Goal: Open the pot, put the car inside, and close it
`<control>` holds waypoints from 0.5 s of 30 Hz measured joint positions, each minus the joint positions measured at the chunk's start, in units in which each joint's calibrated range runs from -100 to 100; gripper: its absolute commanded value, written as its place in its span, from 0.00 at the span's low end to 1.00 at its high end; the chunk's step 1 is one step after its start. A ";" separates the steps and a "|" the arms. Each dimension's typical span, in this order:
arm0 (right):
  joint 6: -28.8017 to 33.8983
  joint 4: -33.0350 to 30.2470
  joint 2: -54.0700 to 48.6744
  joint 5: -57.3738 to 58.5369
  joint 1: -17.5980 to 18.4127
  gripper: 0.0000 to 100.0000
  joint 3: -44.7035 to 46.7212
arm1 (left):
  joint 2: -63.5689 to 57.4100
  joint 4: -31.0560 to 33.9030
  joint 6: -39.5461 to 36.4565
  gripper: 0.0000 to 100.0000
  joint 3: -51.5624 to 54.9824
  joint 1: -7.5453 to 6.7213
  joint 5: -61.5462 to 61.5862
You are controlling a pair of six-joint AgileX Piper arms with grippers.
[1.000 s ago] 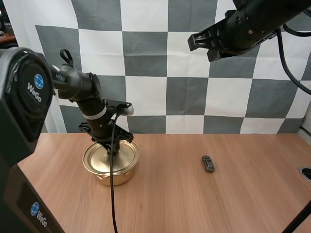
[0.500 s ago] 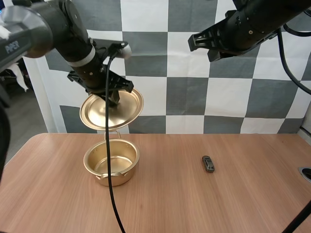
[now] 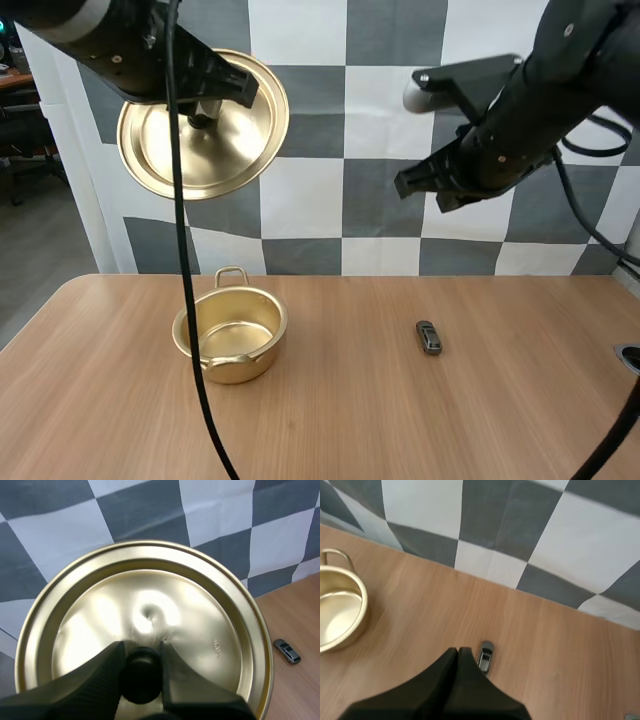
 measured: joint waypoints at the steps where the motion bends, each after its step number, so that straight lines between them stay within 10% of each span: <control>1: 0.00 -0.14 1.11 -1.69 0.00 0.00 3.36 | -1.47 0.00 -0.07 0.00 0.00 0.00 0.00; 12: 1.80 -3.20 18.13 -23.65 0.00 0.00 20.49 | -7.57 -0.10 -0.37 0.00 0.00 0.00 -0.01; 15: 1.80 -4.02 21.87 -22.40 0.00 0.25 20.49 | -7.57 -0.10 -0.37 0.00 0.00 0.00 -0.01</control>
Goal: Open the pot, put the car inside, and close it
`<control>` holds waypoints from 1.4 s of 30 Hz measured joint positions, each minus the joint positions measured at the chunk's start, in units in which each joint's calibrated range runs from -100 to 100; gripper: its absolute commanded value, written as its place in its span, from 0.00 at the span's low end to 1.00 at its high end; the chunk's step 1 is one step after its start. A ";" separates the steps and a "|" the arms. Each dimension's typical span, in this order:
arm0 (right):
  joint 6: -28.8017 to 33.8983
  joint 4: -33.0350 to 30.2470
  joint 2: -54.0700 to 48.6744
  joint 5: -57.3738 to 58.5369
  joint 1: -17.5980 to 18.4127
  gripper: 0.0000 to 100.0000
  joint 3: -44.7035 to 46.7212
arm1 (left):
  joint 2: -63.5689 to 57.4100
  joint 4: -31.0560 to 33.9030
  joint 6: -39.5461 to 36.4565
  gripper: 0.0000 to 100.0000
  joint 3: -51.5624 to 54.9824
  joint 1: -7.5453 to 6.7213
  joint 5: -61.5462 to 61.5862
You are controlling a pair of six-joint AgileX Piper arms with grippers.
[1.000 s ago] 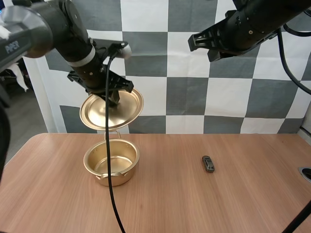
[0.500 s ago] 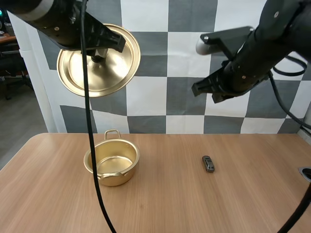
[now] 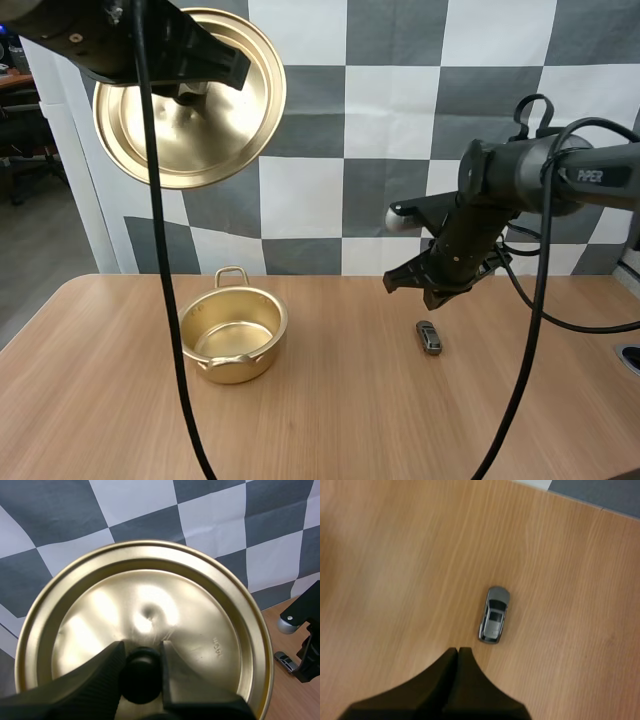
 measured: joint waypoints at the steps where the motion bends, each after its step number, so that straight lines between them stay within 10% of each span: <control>1: -0.29 -0.80 1.38 0.74 0.00 0.39 0.00 | 0.00 0.11 0.00 0.00 0.00 0.00 0.00; 5: -1.84 -4.32 6.21 2.02 0.00 1.00 0.00 | 0.00 0.11 0.00 0.00 0.00 0.00 0.00; 42: -4.47 -2.73 18.36 -15.99 0.00 1.00 -0.12 | 0.00 0.11 0.00 0.00 0.00 0.00 0.00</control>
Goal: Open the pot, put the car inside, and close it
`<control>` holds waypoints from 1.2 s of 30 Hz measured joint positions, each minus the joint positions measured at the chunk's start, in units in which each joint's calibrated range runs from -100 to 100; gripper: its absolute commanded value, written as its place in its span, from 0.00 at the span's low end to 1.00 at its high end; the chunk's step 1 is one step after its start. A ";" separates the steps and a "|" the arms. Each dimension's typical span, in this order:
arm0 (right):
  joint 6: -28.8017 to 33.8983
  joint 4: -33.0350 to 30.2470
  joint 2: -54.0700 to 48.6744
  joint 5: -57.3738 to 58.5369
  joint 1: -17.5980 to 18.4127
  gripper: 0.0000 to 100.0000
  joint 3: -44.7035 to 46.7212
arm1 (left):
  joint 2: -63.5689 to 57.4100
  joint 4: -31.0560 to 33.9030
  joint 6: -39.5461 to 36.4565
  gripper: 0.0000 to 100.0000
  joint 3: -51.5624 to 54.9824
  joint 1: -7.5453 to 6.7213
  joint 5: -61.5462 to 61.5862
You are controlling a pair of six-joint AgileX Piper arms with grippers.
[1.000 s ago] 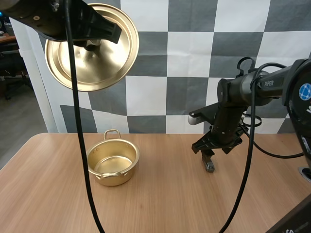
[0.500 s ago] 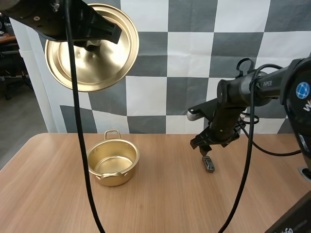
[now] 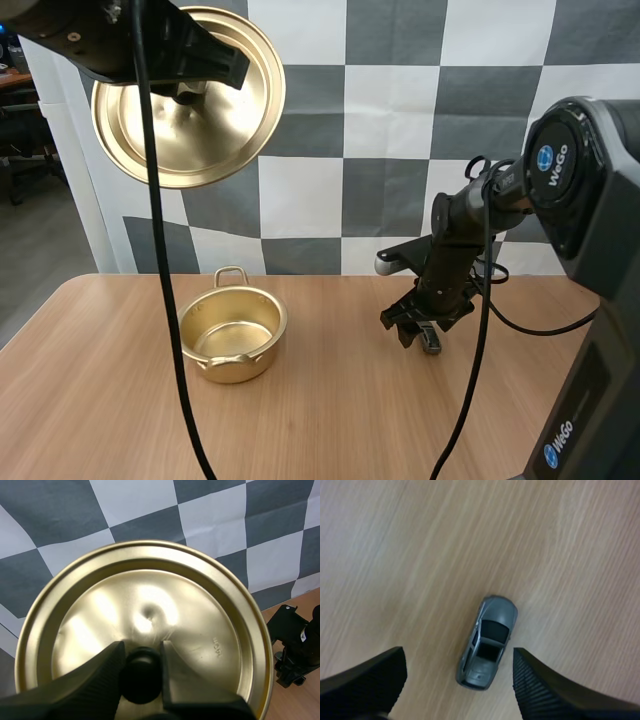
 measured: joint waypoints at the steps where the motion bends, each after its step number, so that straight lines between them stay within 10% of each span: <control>1: -0.18 0.10 0.33 0.00 0.00 1.00 0.00 | 0.00 0.00 0.00 0.00 0.00 0.00 0.00; 19: -1.31 0.29 8.31 -9.03 -0.85 1.00 -0.14 | 0.00 0.12 0.00 0.00 0.00 0.00 0.00; 21: -1.31 0.29 8.41 -9.03 -0.85 0.67 -0.14 | 0.00 0.01 0.00 0.00 0.00 0.00 0.00; 23: -1.38 0.07 8.41 -8.75 -0.85 0.00 -0.14 | 0.00 0.01 0.00 0.00 0.00 0.00 0.00; 36: -1.17 -1.45 6.27 -6.41 -0.85 0.00 -1.31 | 0.00 0.01 0.00 0.00 0.00 0.00 0.00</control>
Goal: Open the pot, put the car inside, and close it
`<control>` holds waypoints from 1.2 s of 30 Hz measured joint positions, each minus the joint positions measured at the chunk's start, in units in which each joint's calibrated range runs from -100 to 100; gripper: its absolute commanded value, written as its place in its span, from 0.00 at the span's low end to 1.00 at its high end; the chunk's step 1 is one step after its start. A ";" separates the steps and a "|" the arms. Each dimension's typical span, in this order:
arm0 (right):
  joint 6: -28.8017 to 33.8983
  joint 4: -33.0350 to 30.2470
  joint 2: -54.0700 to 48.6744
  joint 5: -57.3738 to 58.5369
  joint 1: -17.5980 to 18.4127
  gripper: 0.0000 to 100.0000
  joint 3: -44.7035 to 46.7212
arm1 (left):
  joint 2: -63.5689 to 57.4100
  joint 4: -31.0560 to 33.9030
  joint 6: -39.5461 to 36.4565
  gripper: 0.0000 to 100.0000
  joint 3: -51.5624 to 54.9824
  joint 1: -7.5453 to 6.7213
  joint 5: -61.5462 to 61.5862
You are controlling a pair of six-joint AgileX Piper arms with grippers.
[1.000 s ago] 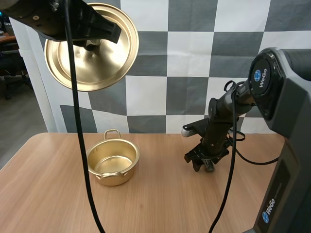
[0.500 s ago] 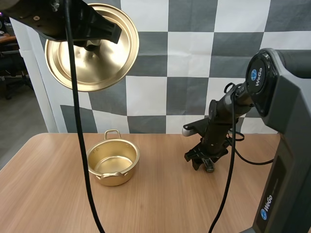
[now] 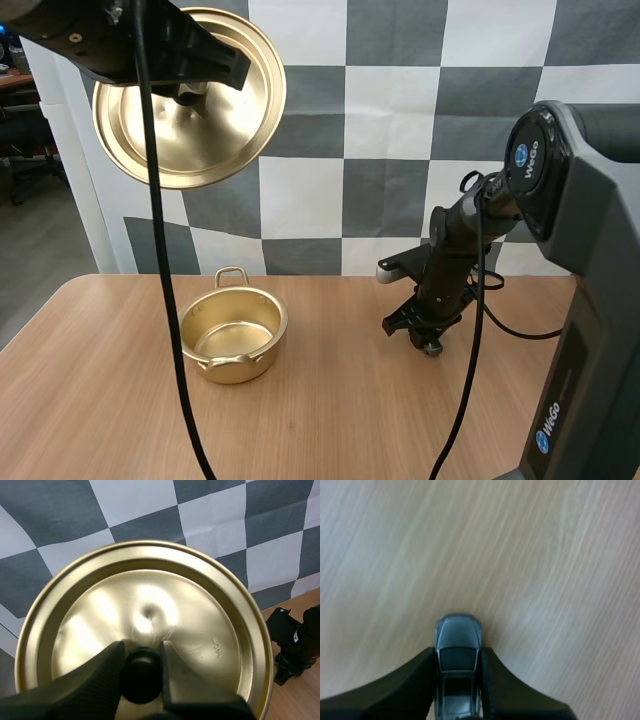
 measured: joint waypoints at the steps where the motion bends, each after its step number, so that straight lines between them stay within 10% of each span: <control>1: 0.00 0.02 -1.11 0.69 0.00 0.00 -0.92 | 0.00 0.00 0.00 0.00 0.00 0.00 0.00; 22: -19.81 25.92 -26.93 44.74 0.37 0.00 -30.40 | -18.45 1.99 0.00 0.00 0.00 0.00 0.00; 36: -20.81 35.08 -15.83 44.69 12.20 0.00 -30.41 | -24.13 6.91 -1.58 0.00 0.00 0.41 0.00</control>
